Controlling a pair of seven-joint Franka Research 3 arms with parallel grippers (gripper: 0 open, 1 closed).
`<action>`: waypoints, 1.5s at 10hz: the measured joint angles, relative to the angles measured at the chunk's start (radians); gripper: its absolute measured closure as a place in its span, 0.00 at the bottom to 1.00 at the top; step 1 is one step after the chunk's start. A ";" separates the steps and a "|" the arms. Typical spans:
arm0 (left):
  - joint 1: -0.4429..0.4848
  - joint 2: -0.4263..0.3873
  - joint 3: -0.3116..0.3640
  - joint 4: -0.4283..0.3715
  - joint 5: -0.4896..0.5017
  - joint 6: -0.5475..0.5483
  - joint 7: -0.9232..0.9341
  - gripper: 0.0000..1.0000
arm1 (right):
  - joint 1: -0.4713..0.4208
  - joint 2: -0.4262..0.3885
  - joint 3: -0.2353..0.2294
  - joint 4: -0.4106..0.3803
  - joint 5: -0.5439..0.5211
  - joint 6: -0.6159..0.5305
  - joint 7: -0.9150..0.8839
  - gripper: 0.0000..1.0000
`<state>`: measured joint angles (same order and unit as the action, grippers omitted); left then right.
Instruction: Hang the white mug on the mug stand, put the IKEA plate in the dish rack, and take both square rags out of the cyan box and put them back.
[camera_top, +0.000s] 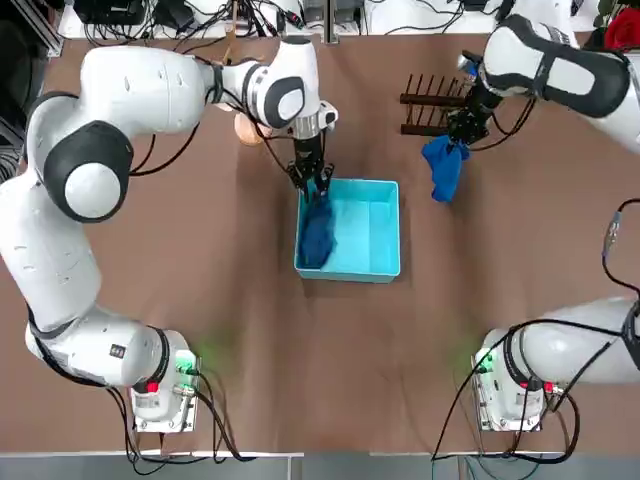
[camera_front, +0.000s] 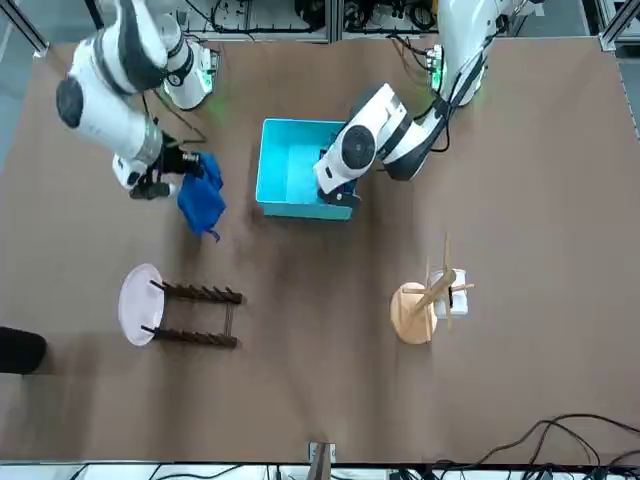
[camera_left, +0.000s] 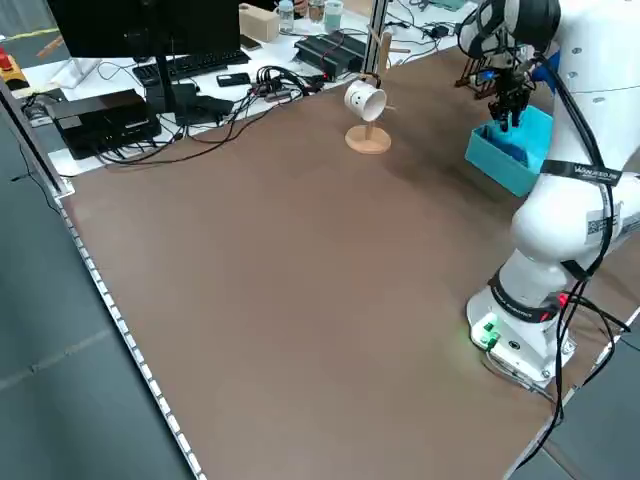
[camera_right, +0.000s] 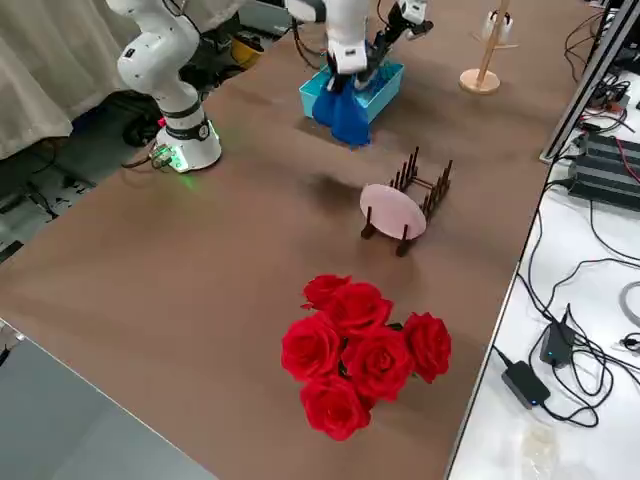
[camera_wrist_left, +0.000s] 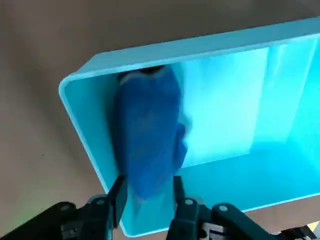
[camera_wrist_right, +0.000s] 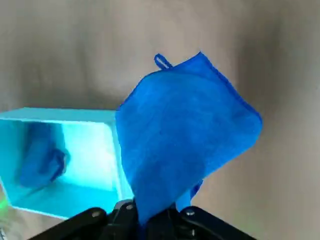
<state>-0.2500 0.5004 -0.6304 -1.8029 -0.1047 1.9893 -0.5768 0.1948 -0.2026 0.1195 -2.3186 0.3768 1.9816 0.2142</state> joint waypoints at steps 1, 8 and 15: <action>0.002 0.000 0.000 0.004 0.000 0.000 0.000 0.56 | 0.015 -0.028 0.065 0.000 0.000 -0.007 0.104 0.96; 0.067 -0.287 0.201 0.075 0.097 -0.047 0.043 0.19 | 0.302 -0.014 0.205 -0.018 0.004 0.169 0.560 0.96; 0.069 -0.480 0.583 0.187 0.108 -0.231 0.359 0.00 | 0.325 0.155 0.201 -0.034 -0.005 0.295 0.561 0.85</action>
<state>-0.1810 0.0203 -0.0475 -1.6163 0.0028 1.7583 -0.2173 0.5200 -0.0474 0.3209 -2.3529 0.3716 2.2770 0.7753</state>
